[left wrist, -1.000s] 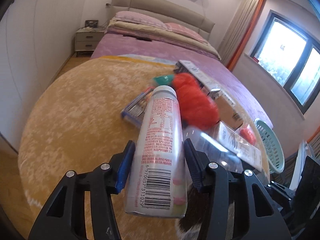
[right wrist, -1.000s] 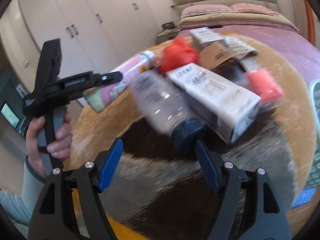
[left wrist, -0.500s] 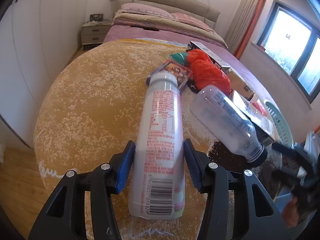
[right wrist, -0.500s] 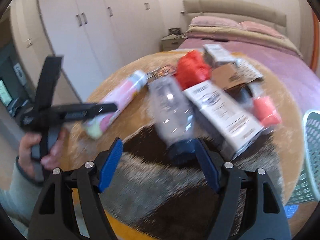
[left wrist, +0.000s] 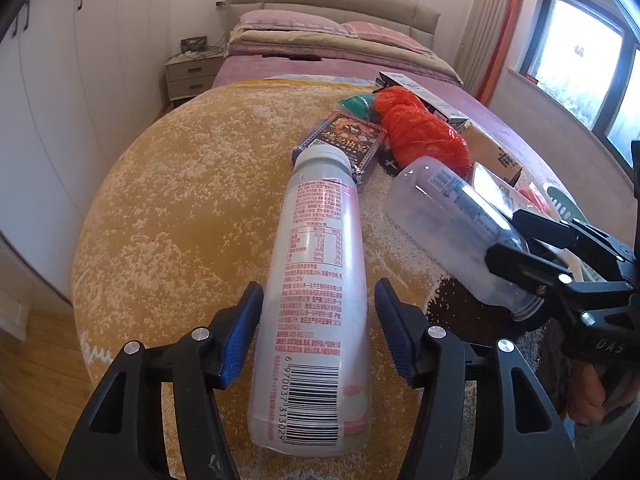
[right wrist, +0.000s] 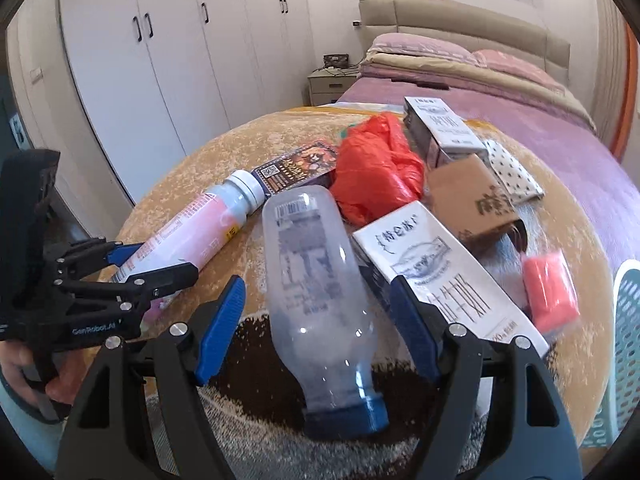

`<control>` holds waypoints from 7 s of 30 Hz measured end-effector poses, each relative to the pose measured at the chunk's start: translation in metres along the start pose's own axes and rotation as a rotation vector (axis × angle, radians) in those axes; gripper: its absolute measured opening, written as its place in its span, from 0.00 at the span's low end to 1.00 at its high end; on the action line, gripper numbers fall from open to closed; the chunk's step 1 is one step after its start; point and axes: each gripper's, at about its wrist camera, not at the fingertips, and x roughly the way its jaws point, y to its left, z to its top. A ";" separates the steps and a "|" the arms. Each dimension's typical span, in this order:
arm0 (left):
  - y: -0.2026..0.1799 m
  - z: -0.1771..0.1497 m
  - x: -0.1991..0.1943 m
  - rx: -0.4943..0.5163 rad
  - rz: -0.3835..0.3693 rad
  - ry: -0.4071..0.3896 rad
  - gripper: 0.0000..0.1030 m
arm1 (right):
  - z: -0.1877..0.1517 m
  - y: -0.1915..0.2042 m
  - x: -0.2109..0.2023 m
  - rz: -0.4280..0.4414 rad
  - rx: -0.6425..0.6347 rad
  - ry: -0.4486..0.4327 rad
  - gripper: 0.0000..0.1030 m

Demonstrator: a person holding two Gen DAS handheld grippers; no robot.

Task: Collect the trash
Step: 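Grasp the clear plastic bottle with the right gripper, then carry both bottles over the teal basket and open both grippers to drop them, then grasp the blue card box with the left gripper while the right gripper approaches the milk carton, then grasp the white milk carton with the right gripper, then carry the card box and milk carton over the basket and open both grippers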

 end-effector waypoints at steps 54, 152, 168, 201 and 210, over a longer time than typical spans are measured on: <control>-0.209 0.067 -0.022 0.272 -0.383 -0.234 0.46 | -0.043 -0.189 -0.190 -0.241 0.447 -0.354 0.52; -0.017 0.085 0.078 0.092 0.035 -0.033 0.66 | -0.047 -0.046 -0.034 -0.012 0.117 -0.002 0.67; -0.015 0.061 0.033 0.028 -0.011 -0.104 0.66 | -0.023 -0.043 -0.004 -0.115 0.146 0.037 0.64; -0.151 0.067 0.011 0.215 -0.204 -0.178 0.66 | -0.043 -0.116 -0.119 -0.268 0.257 -0.165 0.49; -0.237 0.071 0.029 0.311 -0.296 -0.174 0.66 | -0.069 -0.187 -0.152 -0.393 0.410 -0.194 0.49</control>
